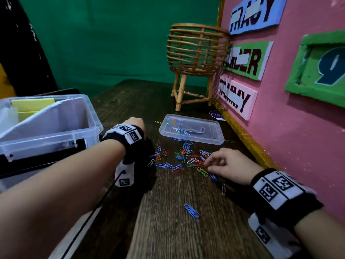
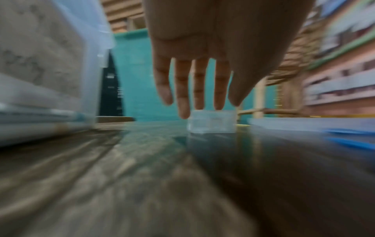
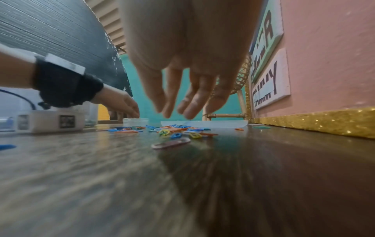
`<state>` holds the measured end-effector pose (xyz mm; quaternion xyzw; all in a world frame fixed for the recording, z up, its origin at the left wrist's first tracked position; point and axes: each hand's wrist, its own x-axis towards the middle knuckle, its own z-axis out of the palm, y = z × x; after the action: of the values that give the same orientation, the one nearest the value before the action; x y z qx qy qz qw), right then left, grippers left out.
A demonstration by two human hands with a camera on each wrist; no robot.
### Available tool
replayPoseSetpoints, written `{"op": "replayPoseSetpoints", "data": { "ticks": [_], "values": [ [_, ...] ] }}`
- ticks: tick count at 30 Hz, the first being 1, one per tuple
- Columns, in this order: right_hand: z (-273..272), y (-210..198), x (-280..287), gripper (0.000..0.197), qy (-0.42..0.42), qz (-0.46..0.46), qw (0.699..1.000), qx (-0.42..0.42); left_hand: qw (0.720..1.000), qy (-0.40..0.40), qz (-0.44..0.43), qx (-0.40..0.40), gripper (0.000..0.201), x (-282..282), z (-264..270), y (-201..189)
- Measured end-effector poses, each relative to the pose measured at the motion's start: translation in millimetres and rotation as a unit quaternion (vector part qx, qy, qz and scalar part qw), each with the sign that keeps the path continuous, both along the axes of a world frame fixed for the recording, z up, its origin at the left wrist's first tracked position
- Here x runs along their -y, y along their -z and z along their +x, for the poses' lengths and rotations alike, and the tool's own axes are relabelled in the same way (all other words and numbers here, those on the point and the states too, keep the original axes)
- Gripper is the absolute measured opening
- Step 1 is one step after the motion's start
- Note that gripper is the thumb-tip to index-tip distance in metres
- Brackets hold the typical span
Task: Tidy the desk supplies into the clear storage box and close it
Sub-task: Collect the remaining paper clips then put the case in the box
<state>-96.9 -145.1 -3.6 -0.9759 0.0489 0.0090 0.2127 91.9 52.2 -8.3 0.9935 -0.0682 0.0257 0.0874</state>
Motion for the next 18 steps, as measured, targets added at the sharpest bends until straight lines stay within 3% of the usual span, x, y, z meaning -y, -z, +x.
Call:
{"op": "replayPoseSetpoints", "data": {
  "ticks": [4,6,8,11,13,16,18],
  "values": [
    [1,2,7,0.004,0.142,-0.044,0.989,0.007,0.995,0.089,0.034,0.041,0.047,7,-15,-4],
    [-2,-1,7,0.020,0.206,-0.049,0.976,-0.045,0.995,0.081,0.049,0.044,0.062,4,-13,2],
    [-5,-1,5,0.039,0.247,-0.008,0.962,-0.115,0.995,0.065,0.076,-0.007,0.072,0,-9,9],
    [-5,6,-1,0.046,0.190,0.120,0.960,-0.169,0.996,0.042,0.054,-0.064,0.059,1,-6,14],
    [-4,7,-5,0.037,0.098,0.211,0.963,-0.138,0.997,0.038,0.034,-0.061,0.048,1,-6,11],
    [-2,1,-8,0.022,0.020,0.171,0.984,-0.039,0.997,0.052,0.028,-0.041,0.049,-3,-6,11],
    [-2,1,-4,0.016,0.041,0.133,0.990,0.031,0.997,0.055,0.043,-0.025,0.063,-2,-7,11]
  ]
}}
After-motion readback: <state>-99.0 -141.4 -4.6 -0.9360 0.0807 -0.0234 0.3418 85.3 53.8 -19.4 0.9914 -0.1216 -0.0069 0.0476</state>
